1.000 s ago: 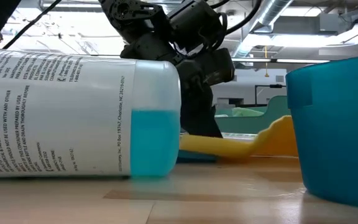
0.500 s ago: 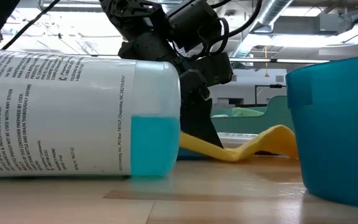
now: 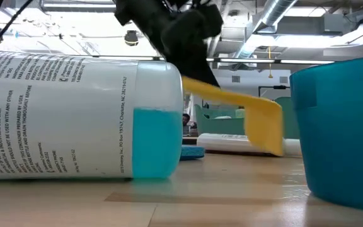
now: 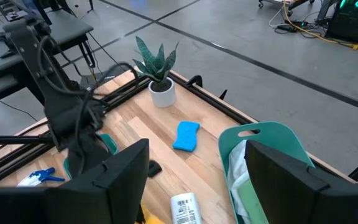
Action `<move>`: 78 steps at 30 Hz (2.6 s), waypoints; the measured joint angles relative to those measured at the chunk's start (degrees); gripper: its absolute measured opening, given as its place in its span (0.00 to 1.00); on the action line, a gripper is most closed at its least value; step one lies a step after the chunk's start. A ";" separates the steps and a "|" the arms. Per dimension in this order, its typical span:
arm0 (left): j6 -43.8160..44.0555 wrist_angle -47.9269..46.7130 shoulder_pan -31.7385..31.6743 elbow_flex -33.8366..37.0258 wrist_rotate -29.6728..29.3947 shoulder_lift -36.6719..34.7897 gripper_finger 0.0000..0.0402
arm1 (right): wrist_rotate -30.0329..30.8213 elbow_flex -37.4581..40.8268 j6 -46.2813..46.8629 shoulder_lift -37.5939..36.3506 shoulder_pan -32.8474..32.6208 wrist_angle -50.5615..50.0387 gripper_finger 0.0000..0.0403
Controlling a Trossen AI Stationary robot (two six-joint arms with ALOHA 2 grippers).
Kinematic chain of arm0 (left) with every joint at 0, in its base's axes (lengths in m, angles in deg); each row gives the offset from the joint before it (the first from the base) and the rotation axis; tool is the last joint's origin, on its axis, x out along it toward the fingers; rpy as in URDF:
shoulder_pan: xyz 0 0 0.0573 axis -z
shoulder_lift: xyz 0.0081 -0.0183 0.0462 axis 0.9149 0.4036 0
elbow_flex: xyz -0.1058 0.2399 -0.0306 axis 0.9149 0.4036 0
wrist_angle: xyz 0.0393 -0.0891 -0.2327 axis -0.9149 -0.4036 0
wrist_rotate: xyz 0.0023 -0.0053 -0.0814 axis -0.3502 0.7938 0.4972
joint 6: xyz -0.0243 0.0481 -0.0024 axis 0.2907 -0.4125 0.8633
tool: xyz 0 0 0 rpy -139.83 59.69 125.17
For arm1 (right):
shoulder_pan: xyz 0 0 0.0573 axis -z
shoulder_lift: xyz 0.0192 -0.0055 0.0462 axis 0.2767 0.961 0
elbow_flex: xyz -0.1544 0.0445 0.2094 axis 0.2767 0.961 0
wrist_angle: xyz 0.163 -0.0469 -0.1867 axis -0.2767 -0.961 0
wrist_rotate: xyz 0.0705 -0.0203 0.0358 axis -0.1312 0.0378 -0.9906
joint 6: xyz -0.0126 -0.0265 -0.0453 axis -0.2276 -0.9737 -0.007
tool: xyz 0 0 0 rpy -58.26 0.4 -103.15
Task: Pick & Place Kitchen Items
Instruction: Put the yellow towel into the big green bin
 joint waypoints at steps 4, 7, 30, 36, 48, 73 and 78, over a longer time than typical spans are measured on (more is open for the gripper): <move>-0.66 -7.13 0.17 0.01 -2.18 -3.15 0.00 | -0.20 0.00 0.00 0.00 0.00 0.01 0.63; -0.67 -9.80 0.82 0.09 -2.25 -5.60 0.00 | -0.22 0.00 -0.11 0.00 0.02 0.01 0.63; 1.49 15.94 -2.23 0.07 -13.55 -17.06 0.00 | -14.31 0.00 -21.47 2.75 11.13 13.37 0.63; 1.23 18.85 -3.35 0.04 -14.05 -18.40 0.00 | -22.39 0.00 -32.27 7.24 17.57 18.01 0.63; -1.95 20.10 -3.50 0.05 -16.00 -22.43 0.00 | -29.39 0.05 -41.42 10.13 22.17 20.71 0.63; -3.29 35.02 -3.80 0.03 -17.17 -24.82 0.00 | -32.94 0.00 -42.47 10.12 25.67 28.86 0.63; -3.29 36.52 -3.98 0.04 -19.55 -24.78 0.00 | -32.94 0.00 -42.47 10.12 25.57 28.87 0.63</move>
